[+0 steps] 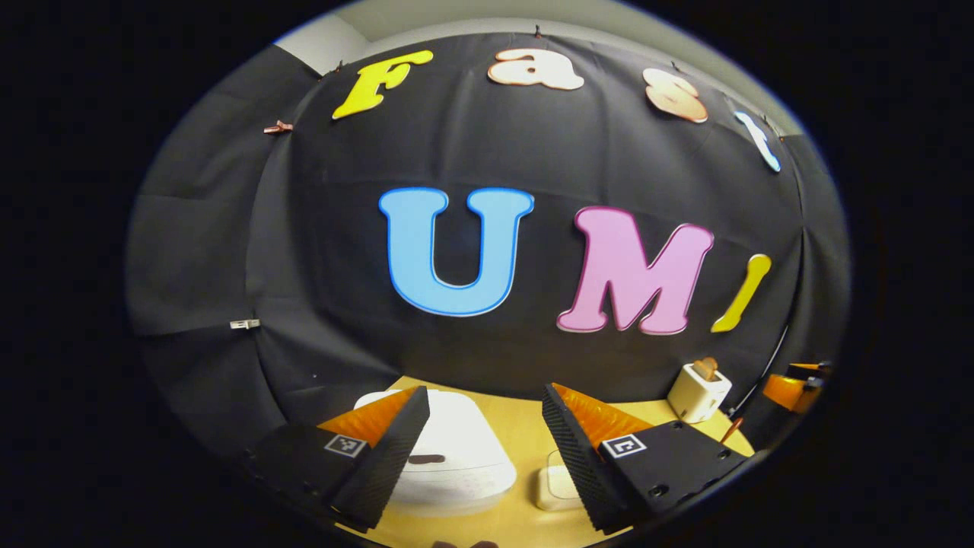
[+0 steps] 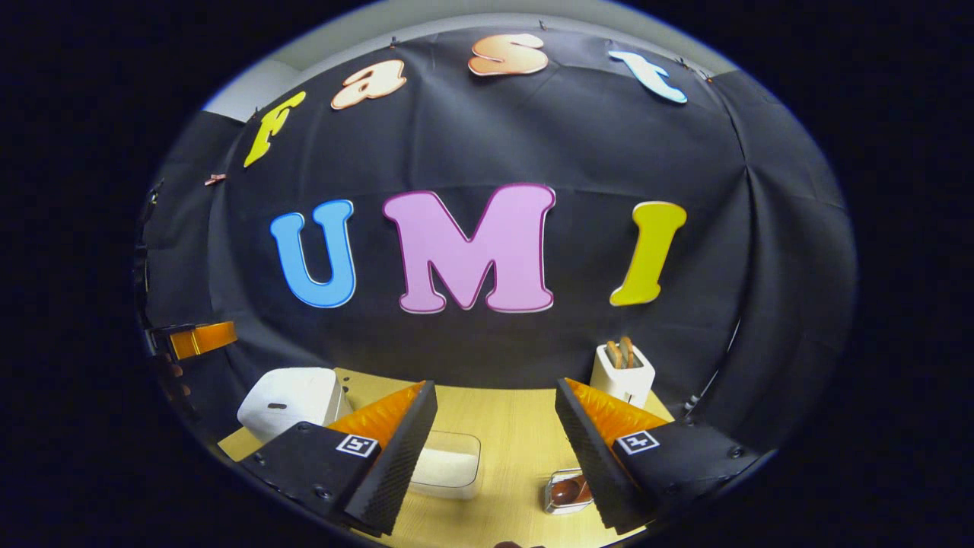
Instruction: Close the left gripper, press the button to open the rice cooker; take a wooden spoon from the chopstick holder with the right hand, scoop a spoonful of rice and pour it into the rice cooker, then put the wooden spoon back into the chopstick holder.
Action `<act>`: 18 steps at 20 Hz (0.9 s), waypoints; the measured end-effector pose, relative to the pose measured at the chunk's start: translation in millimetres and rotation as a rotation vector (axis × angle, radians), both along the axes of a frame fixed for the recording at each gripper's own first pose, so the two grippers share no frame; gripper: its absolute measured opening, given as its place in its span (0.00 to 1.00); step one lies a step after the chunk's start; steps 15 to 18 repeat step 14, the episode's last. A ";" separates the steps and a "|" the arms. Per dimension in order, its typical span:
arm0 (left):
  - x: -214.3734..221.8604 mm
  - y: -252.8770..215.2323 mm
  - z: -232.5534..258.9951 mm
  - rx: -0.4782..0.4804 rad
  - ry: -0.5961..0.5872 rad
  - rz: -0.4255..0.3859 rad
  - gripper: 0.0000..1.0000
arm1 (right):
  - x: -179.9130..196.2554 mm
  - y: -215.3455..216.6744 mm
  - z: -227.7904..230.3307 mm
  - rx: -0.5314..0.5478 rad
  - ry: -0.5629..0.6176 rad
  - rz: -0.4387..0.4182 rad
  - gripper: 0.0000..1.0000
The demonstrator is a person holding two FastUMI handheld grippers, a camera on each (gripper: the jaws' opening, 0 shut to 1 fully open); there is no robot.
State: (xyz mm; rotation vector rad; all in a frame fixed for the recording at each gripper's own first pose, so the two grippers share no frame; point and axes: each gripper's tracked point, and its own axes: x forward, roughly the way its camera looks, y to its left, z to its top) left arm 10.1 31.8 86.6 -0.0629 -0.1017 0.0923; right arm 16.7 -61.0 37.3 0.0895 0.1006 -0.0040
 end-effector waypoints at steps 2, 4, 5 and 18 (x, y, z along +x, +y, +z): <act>-18.4 -10.5 6.9 -0.009 -0.029 -0.011 0.95 | -13.6 1.8 4.9 -0.021 -0.012 -0.007 0.97; -30.5 -15.1 6.8 -0.003 -0.050 -0.005 0.95 | -28.8 4.7 -1.6 -0.024 0.008 -0.009 0.97; -35.5 -19.0 4.3 -0.003 -0.054 -0.006 0.95 | -34.8 6.9 -7.6 -0.027 0.028 -0.004 0.97; -39.8 -40.8 -41.2 0.019 0.070 -0.050 0.95 | -44.6 19.1 -22.5 -0.039 0.062 0.015 0.98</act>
